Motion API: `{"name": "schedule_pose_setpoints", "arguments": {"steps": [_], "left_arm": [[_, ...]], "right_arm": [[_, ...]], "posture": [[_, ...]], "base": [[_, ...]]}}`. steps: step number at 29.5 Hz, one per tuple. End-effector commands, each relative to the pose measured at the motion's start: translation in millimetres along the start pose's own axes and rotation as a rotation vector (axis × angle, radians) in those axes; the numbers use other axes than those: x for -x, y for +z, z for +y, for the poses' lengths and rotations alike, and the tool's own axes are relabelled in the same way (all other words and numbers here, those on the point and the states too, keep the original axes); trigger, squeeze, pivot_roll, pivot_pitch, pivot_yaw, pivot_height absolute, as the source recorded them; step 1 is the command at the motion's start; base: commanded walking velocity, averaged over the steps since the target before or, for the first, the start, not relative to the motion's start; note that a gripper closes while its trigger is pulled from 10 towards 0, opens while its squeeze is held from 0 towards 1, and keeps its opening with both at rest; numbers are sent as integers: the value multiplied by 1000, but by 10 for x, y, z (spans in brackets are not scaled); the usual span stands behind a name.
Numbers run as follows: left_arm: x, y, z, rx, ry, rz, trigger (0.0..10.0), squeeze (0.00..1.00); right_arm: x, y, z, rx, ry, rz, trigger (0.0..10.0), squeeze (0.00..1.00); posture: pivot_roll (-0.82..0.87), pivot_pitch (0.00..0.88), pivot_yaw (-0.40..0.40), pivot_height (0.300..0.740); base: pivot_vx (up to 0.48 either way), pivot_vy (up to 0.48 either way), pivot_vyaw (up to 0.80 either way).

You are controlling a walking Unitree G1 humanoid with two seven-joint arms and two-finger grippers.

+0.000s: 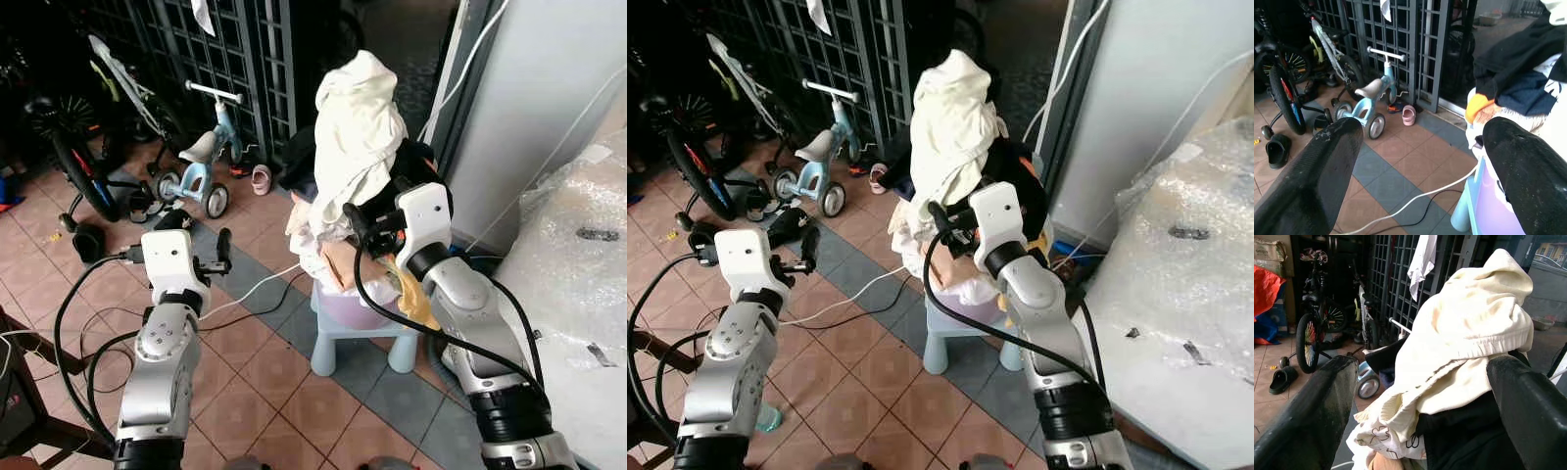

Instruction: Clothes washing

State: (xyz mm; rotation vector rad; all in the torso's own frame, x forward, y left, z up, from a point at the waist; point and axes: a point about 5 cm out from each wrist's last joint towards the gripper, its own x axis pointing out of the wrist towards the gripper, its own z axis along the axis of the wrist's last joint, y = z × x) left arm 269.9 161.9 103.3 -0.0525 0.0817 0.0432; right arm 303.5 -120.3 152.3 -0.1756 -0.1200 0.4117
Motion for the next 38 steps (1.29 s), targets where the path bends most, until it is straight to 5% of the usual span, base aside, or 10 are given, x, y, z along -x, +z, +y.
{"name": "schedule_pose_setpoints", "arguments": {"steps": [1, 11, 38], "left_arm": [[54, -6, 29, -20, 10, -7, 10000, 0], [127, -33, 41, -13, -5, -21, 10000, 0], [120, -66, -85, 2, -81, -4, 10000, 0]], "right_arm": [[57, -81, -12, -7, -15, 15, 10000, 0], [287, -187, 8, -54, -146, 25, 10000, 0], [51, 81, -304, 66, -279, -84, 10000, 0]], "posture": [[0, 0, 18, 740], [1, 0, 9, 740], [2, 0, 10, 740]], "base": [[0, 0, 0], [0, 0, 104], [281, 0, 121]]}}
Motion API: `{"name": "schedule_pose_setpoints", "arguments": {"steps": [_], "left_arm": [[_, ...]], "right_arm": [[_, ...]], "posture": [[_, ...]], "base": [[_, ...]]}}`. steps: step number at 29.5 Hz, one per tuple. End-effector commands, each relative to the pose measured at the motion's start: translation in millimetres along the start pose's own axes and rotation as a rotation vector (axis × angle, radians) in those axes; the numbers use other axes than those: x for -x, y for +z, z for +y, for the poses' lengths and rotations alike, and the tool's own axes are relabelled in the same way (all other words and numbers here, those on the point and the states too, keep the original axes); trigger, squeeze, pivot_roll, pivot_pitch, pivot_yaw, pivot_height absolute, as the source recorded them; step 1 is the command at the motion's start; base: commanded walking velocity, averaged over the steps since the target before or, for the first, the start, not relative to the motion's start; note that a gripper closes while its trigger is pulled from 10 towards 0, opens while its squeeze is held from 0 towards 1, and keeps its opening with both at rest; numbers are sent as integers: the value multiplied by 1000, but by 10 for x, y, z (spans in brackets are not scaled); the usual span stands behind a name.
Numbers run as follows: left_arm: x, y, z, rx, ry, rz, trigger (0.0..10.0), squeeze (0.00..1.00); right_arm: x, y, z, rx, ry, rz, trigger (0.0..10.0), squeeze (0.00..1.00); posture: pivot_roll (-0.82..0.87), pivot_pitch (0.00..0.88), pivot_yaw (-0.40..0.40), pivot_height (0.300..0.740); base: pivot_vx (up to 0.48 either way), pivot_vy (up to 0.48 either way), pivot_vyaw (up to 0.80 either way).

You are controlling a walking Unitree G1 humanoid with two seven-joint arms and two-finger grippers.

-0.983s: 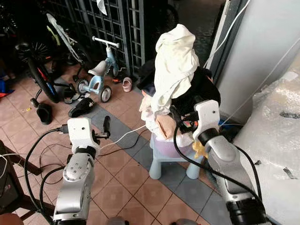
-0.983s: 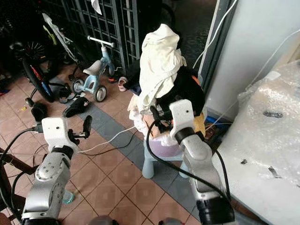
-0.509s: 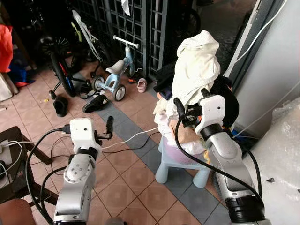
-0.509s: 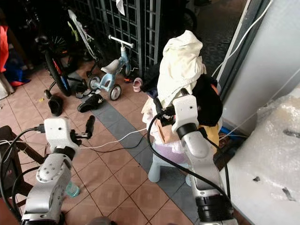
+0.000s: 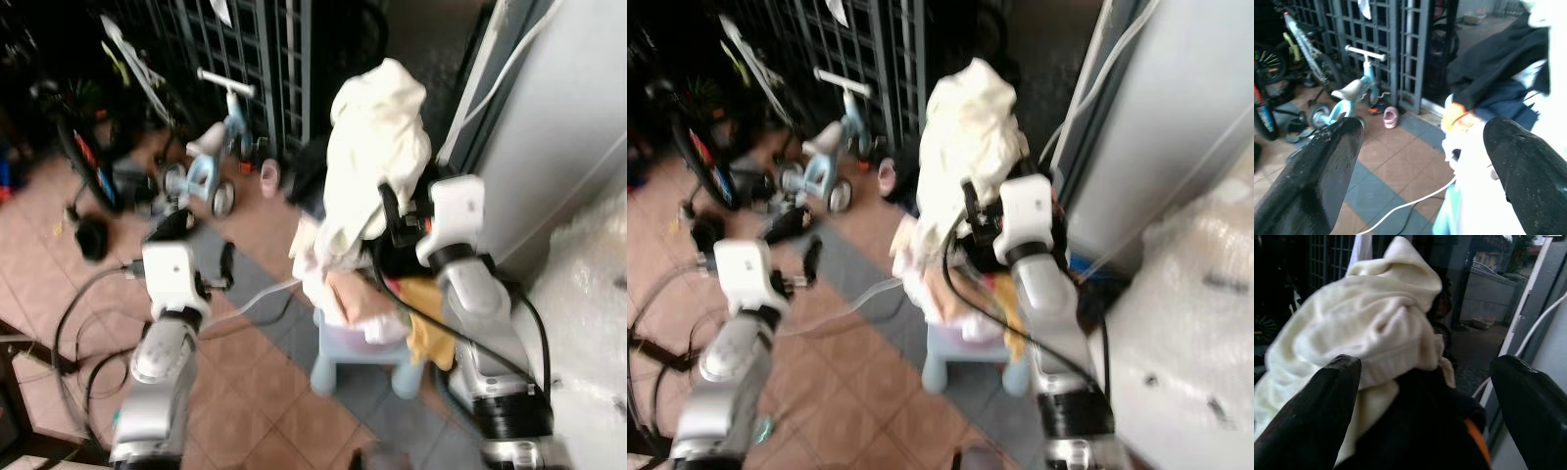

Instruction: Clothes washing

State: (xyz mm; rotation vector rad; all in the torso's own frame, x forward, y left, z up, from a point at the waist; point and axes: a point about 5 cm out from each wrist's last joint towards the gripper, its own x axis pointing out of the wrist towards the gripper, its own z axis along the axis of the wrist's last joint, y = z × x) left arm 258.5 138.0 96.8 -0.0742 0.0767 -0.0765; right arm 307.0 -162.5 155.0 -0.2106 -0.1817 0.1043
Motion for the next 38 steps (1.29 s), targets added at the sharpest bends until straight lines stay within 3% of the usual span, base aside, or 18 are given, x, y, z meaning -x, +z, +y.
{"name": "schedule_pose_setpoints", "arguments": {"steps": [1, 7, 12, 13, 14, 15, 20, 22, 27, 29, 31, 38], "left_arm": [[20, 21, 143, -14, 44, 0, 10000, 0], [19, 6, 146, 9, 62, 13, 10000, 0], [26, -32, 138, 16, 80, 48, 10000, 0], [24, -31, 133, 12, 77, 50, 10000, 0], [23, -31, 130, 11, 75, 50, 10000, 0], [23, -30, 125, 11, 71, 50, 10000, 0], [26, -30, 126, 9, 78, 59, 10000, 0], [28, -38, 131, 8, 87, 66, 10000, 0], [30, -39, 130, 8, 90, 68, 10000, 0], [30, -45, 130, 7, 89, 73, 10000, 0], [25, -53, 120, 4, 79, 79, 10000, 0], [20, -68, 115, 3, 80, 89, 10000, 0]], "right_arm": [[-67, 131, 105, -1, 25, -63, 10000, 0], [-112, 153, 113, -22, 22, -69, 10000, 0], [-123, 153, 265, -63, 88, -65, 10000, 0], [-128, 133, 298, -69, 97, -53, 5686, 0], [-131, 126, 314, -71, 102, -48, 5686, 0], [-143, 127, 363, -79, 113, -47, 0, 0], [-224, 65, 472, -58, 129, 9, 0, 0], [-242, 4, 462, -78, 105, 52, 980, 0], [-251, -42, 459, -65, 102, 81, 471, 0], [-250, -153, 455, -21, 90, 147, 863, 0], [-238, -243, 440, -16, 62, 201, 0, 0], [-211, -327, 429, 4, 50, 247, 0, 0]], "posture": [[2, 0, 6, 740], [9, 0, -6, 740], [6, 0, -8, 740], [6, 0, -8, 740], [9, 0, -10, 740], [11, 0, -10, 740], [22, 0, -19, 740], [25, 0, -22, 740], [26, 0, -25, 740], [25, 0, -24, 740], [24, 0, -24, 740], [22, 0, -28, 740]], "base": [[0, 0, 0], [0, 0, 0], [0, 0, 0], [0, 0, 0], [0, 0, 0], [0, 0, 0], [0, 0, 0], [0, 0, 0], [0, 0, 0], [0, 0, 0], [0, 0, 0], [0, 0, 0]]}}
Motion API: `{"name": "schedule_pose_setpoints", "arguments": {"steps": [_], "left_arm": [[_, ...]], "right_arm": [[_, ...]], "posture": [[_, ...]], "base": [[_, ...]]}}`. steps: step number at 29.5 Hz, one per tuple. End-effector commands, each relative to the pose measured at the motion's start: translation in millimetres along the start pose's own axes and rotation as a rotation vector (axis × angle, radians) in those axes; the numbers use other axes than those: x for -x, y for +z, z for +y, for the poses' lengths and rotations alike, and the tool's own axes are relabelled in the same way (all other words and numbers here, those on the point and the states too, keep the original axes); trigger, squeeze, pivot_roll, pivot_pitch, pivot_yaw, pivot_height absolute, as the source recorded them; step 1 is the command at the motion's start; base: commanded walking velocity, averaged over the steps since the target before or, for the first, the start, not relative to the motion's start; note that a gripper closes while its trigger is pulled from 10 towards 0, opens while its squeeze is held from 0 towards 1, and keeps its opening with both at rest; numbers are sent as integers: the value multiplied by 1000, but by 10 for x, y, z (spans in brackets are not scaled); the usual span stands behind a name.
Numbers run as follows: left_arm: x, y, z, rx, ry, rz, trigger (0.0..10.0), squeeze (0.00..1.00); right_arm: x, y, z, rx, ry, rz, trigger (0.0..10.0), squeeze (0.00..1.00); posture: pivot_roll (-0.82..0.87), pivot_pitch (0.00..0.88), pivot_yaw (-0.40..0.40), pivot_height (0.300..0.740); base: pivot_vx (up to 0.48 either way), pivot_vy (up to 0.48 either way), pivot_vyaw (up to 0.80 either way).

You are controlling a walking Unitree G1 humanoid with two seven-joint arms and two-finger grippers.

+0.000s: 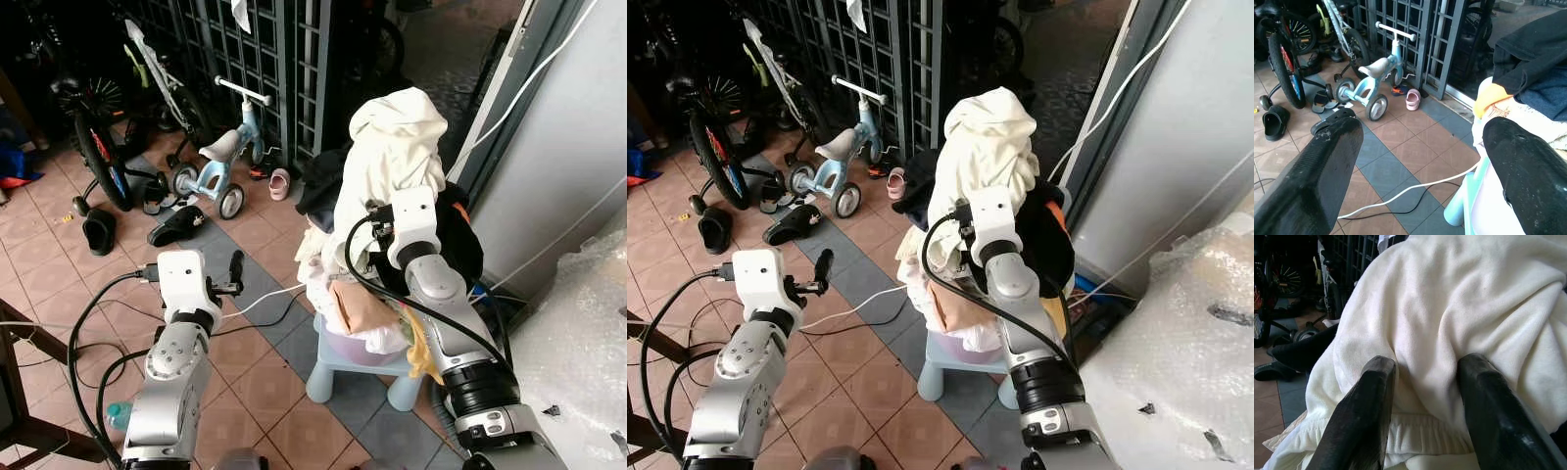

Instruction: Clothes washing

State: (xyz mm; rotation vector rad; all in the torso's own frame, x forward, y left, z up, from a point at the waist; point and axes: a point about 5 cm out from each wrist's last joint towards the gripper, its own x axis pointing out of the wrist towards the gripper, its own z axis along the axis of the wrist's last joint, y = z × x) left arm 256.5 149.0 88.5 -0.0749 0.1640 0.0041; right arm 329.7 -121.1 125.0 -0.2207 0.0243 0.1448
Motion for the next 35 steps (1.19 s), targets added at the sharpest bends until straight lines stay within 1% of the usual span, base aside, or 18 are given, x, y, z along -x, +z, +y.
{"name": "schedule_pose_setpoints", "arguments": {"steps": [1, 5, 10, 14, 20, 23, 24, 25, 26, 28, 29, 31, 33, 34, 35], "left_arm": [[-4, 5, -2, -5, -3, 6, 10000, 0], [-6, 2, -4, -6, -3, 9, 10000, 0], [-30, 19, 0, 3, -4, 7, 10000, 0], [-37, 42, -2, 2, -13, -8, 10000, 0], [-50, 43, -9, -4, -20, -4, 10000, 0], [-60, 48, -15, -9, -20, -5, 10000, 0], [-62, 51, -18, -14, -21, -7, 10000, 0], [-64, 55, -25, -27, -22, -10, 10000, 0], [-64, 60, -37, -47, -26, -12, 10000, 0], [-60, 55, -58, -60, -37, -5, 10000, 0], [-55, 36, -76, -68, -44, 14, 10000, 0], [-53, 25, -83, -99, -46, 20, 10000, 0], [-56, 28, -99, -80, -75, 6, 10000, 0], [-65, 33, -105, -82, -78, 1, 10000, 0], [-72, 38, -105, -88, -74, -1, 10000, 0]], "right_arm": [[0, -96, -21, -4, -18, 56, 0, 0], [7, -129, -15, -15, -19, 69, 0, 0], [-11, -114, -5, -21, -18, 67, 0, 0], [-21, -91, -3, -23, -22, 57, 0, 0], [-23, -67, -12, -26, -23, 47, 0, 0], [-16, -26, -19, -55, -19, 18, 0, 0], [-15, 22, -11, -82, -5, -11, 0, 0], [-10, 117, 6, -130, 23, -59, 0, 0], [11, 287, 23, -229, 62, -131, 0, 0], [51, 448, 19, -317, 92, -193, 0, 0], [113, 593, 10, -364, 123, -247, 0, 0], [185, 727, -38, -355, 119, -313, 0, 0], [254, 833, -132, -303, 74, -370, 0, 0], [296, 886, -252, -257, 14, -394, 0, 0], [307, 896, -310, -244, -19, -397, 0, 0]], "posture": [[21, 0, -29, 740], [22, 0, -33, 740], [20, 0, -27, 740], [15, 0, -16, 740], [6, 0, -14, 740], [4, 0, -14, 740], [2, 0, -12, 740], [2, 0, -12, 740], [6, 0, -11, 740], [9, 0, -13, 740], [6, 0, -14, 740], [-3, 0, -13, 740], [-10, 0, -12, 740], [-16, 0, -10, 740], [-23, 0, -8, 740]], "base": [[0, 0, 0], [0, 0, 0], [0, 0, 0], [0, 0, 0], [0, 0, 0], [0, 0, 0], [0, 0, 0], [0, 0, 0], [0, 0, 0], [0, 0, 0], [0, 0, 0], [0, 0, 0], [0, 0, 0], [0, 0, 0], [0, 0, 0]]}}
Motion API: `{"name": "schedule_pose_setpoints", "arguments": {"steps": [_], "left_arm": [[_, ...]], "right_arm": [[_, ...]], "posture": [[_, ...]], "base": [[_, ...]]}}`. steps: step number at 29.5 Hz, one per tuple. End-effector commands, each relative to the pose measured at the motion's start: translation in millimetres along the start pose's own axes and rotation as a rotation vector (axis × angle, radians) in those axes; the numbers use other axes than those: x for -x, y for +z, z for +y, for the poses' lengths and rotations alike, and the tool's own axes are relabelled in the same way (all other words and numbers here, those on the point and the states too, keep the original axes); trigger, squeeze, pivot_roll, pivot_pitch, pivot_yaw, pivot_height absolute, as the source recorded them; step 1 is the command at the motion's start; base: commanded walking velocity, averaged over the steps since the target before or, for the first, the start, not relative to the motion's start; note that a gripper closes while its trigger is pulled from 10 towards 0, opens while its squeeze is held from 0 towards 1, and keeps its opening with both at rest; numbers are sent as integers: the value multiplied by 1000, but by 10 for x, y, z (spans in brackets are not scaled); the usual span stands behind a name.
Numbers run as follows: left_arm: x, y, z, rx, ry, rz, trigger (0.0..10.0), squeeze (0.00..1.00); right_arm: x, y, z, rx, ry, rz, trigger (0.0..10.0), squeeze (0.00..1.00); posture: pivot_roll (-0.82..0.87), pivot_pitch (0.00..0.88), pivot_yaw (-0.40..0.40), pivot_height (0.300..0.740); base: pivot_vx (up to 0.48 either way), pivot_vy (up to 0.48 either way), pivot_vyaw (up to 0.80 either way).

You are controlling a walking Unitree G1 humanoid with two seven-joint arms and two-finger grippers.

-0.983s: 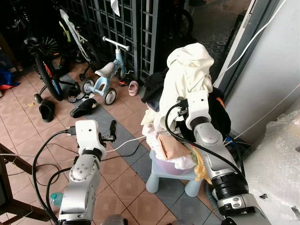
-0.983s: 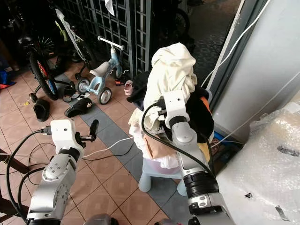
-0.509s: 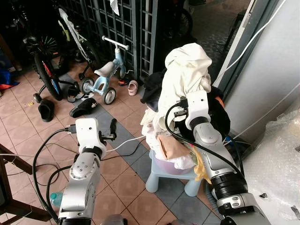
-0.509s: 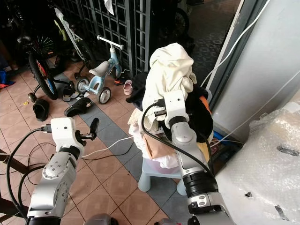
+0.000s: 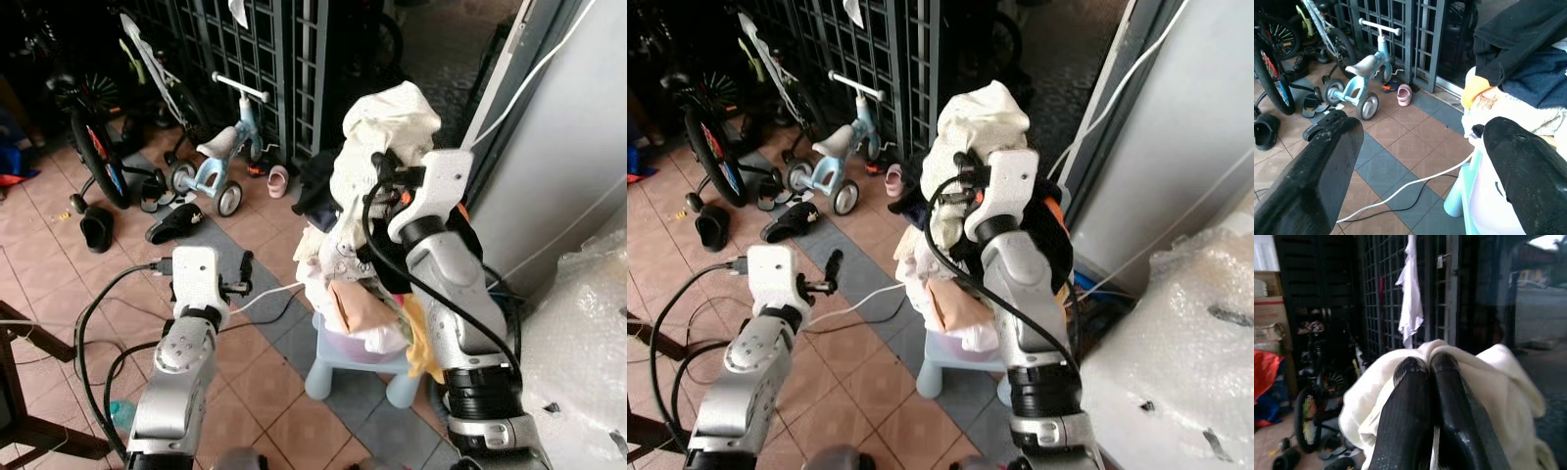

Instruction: Clothes washing

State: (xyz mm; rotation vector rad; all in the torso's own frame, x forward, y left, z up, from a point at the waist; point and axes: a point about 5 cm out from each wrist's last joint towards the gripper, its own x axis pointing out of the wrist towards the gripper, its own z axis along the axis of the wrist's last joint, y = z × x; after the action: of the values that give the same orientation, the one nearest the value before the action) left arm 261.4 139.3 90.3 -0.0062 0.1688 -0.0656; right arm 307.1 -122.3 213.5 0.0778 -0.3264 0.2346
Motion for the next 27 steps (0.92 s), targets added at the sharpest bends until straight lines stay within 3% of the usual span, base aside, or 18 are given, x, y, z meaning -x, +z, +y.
{"name": "schedule_pose_setpoints", "arguments": {"steps": [1, 3, 4, 5, 6, 16, 27], "left_arm": [[-32, 24, -3, -19, -8, -10, 10000, 0], [-51, 48, -33, -32, -36, -26, 10000, 0], [-55, 55, -39, -36, -40, -30, 10000, 0], [-59, 60, -46, -41, -40, -33, 10000, 0], [-64, 66, -53, -41, -43, -36, 10000, 0], [-66, 61, -34, -37, -38, -42, 10000, 0], [-61, 57, -29, -33, -41, -47, 10000, 0]], "right_arm": [[37, 108, -152, 46, -81, -28, 0, 0], [62, 99, -263, 73, -126, -4, 0, 0], [69, 90, -285, 80, -133, 3, 588, 0], [79, 80, -305, 104, -140, 13, 4275, 0], [84, 60, -327, 111, -156, 29, 10000, 0], [37, 96, -389, 200, -219, 25, 10000, 0], [-10, 197, -579, 305, -325, -6, 10000, 0]], "posture": [[-23, 0, -8, 740], [-34, 0, -1, 740], [-34, 0, 0, 740], [-35, 0, 0, 740], [-34, 0, 1, 740], [-32, 0, 1, 740], [-35, 0, 6, 740]], "base": [[0, 0, 0], [0, 0, 0], [0, 0, 0], [0, 0, 0], [0, 0, 0], [0, 0, -774], [0, -301, -800]]}}
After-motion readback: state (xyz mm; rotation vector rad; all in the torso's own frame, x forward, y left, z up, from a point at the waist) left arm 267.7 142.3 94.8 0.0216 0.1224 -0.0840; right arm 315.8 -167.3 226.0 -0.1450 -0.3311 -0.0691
